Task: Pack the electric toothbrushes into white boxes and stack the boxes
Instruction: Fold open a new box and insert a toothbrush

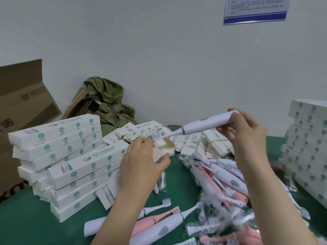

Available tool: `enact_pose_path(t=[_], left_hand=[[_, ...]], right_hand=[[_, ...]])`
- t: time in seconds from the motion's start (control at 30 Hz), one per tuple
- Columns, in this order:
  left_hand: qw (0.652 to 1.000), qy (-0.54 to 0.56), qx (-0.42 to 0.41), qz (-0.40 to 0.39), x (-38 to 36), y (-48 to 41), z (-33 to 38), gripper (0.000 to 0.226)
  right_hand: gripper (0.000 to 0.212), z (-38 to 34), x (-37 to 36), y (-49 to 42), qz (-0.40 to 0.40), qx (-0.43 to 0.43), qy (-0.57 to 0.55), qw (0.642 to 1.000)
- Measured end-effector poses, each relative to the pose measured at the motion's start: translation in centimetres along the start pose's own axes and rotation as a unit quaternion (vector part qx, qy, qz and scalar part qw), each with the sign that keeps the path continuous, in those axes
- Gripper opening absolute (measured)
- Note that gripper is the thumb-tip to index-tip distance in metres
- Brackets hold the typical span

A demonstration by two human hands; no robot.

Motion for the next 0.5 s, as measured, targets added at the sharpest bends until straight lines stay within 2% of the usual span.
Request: enact_pose_path(t=[0.27, 0.5], left_hand=[[0.998, 0.058, -0.001, -0.004, 0.1, 0.1, -0.5, 0.050], [0.997, 0.077, 0.013, 0.014, 0.7, 0.1, -0.4, 0.051]], right_hand=[[0.023, 0.2, -0.2, 0.0, 0.010, 0.088, 0.050, 0.995], [0.029, -1.1, -0.3, 0.8, 0.049, 0.202, 0.060, 0.976]])
Point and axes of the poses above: each hand's wrist, its own y-axis away from the middle knuckle, its own x-axis out of the back of the hand, z = x × y, the point moved 3 cm from there along -y, towards the middle knuckle, and after that the axes turned 6 degrees about -x, right-handed, at the moved point
